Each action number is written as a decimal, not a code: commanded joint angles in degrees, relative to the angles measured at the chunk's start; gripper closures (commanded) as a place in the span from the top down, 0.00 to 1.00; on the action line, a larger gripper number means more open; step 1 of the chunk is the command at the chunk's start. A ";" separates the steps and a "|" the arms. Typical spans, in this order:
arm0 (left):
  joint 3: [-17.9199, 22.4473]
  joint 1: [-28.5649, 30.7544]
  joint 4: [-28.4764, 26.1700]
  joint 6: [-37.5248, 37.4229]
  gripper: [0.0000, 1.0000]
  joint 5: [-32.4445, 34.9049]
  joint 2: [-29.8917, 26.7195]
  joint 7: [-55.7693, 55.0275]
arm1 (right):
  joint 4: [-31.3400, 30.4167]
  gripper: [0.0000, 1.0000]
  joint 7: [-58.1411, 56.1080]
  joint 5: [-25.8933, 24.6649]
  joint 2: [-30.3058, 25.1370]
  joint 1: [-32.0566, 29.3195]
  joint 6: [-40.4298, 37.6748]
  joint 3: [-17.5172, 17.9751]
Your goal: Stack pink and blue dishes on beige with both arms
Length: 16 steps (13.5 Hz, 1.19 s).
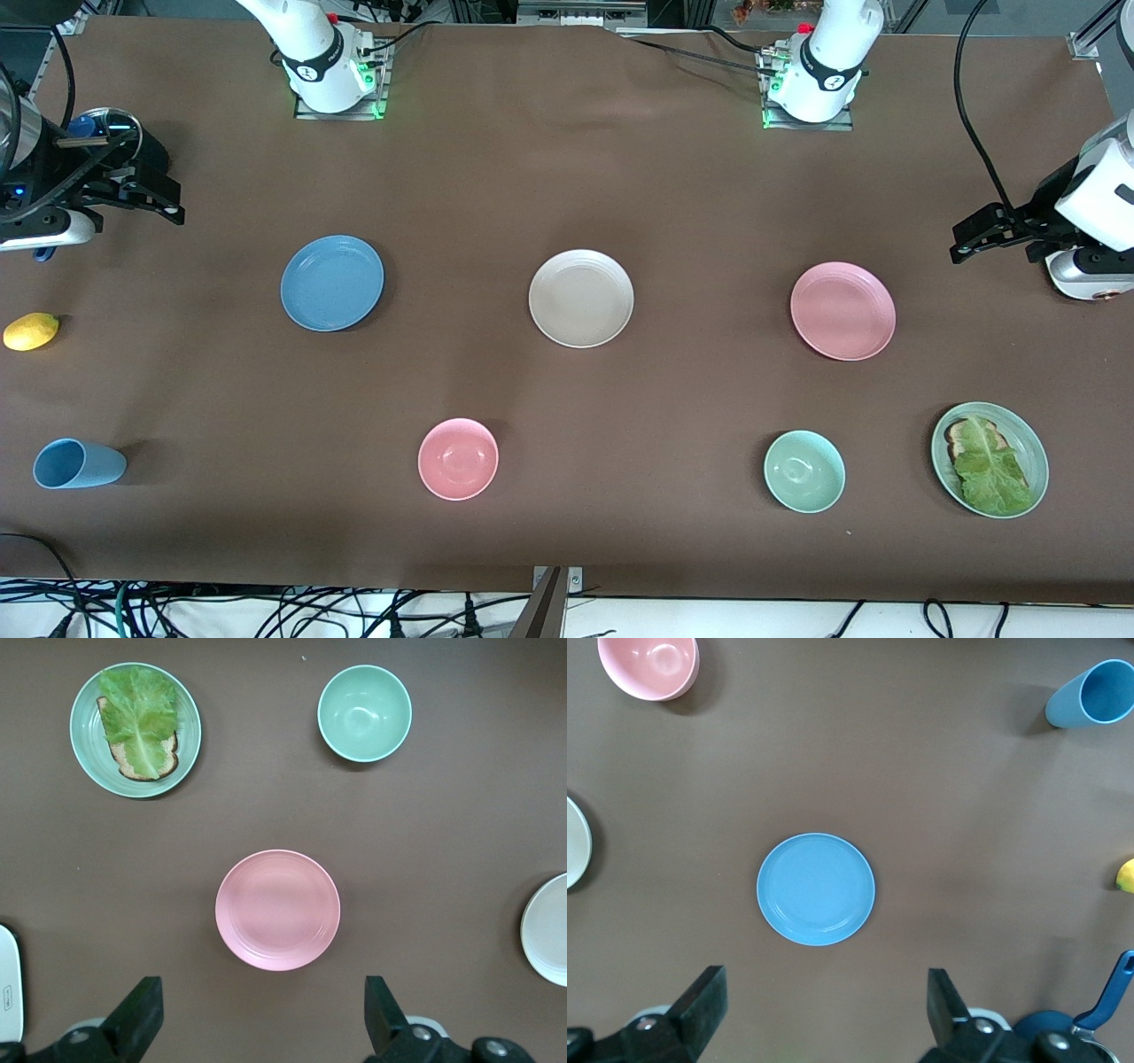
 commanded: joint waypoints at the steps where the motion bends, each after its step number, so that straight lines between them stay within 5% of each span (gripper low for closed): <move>1: 0.09 -0.11 1.90 -0.61 1.00 -0.40 0.97 0.70 | -1.50 1.00 0.45 -0.33 -1.71 0.09 1.63 0.01; 16: 0.09 -0.20 1.98 -0.61 1.00 -0.49 0.97 0.61 | -0.81 1.00 0.45 0.20 -1.01 0.09 1.38 -0.25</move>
